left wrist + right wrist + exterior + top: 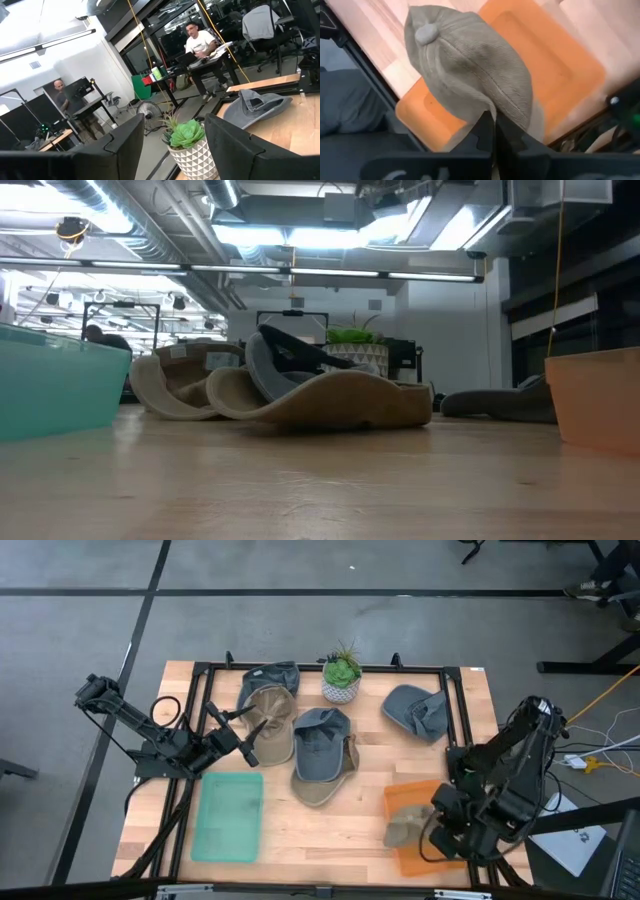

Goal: Pick & Place hat
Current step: Put the top right brown cap into the orange bin

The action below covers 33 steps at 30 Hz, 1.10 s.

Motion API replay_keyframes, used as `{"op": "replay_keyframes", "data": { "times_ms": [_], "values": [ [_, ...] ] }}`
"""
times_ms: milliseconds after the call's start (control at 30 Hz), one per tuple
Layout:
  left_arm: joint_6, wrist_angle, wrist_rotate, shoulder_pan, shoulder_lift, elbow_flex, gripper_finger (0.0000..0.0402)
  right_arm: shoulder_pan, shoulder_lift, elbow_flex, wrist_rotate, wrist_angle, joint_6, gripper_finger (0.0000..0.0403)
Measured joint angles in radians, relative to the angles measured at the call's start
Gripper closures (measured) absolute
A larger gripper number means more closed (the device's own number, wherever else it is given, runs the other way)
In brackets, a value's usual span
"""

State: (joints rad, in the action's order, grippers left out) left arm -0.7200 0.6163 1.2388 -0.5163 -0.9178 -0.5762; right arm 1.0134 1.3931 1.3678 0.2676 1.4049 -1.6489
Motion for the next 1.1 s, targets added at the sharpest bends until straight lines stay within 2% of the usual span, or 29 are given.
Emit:
{"op": "replay_keyframes", "data": {
  "times_ms": [100, 367, 567, 800, 1100],
  "values": [
    [0.000, 0.000, 0.000, 0.000, 0.000, 0.000, 0.0199, 0.035, 0.006, 0.000, 0.036, 0.042, -0.031, 0.0400],
    [0.000, 0.000, 0.000, 0.000, 0.000, 0.000, 0.0197, 0.088, 0.006, 0.000, 0.044, 0.152, -0.120, 0.0400],
    [-0.001, 0.000, 0.000, 0.001, 0.000, 0.000, 0.0203, 0.105, 0.008, 0.000, 0.060, 0.160, -0.123, 0.0400],
    [-0.011, 0.000, 0.002, 0.001, 0.000, 0.000, 0.0203, 0.104, 0.008, 0.000, 0.174, 0.166, -0.037, 0.0400],
    [-0.019, 0.000, 0.004, 0.001, 0.000, 0.000, 0.0202, 0.123, 0.012, 0.000, 0.070, 0.151, 0.005, 0.0400]
  ]
}}
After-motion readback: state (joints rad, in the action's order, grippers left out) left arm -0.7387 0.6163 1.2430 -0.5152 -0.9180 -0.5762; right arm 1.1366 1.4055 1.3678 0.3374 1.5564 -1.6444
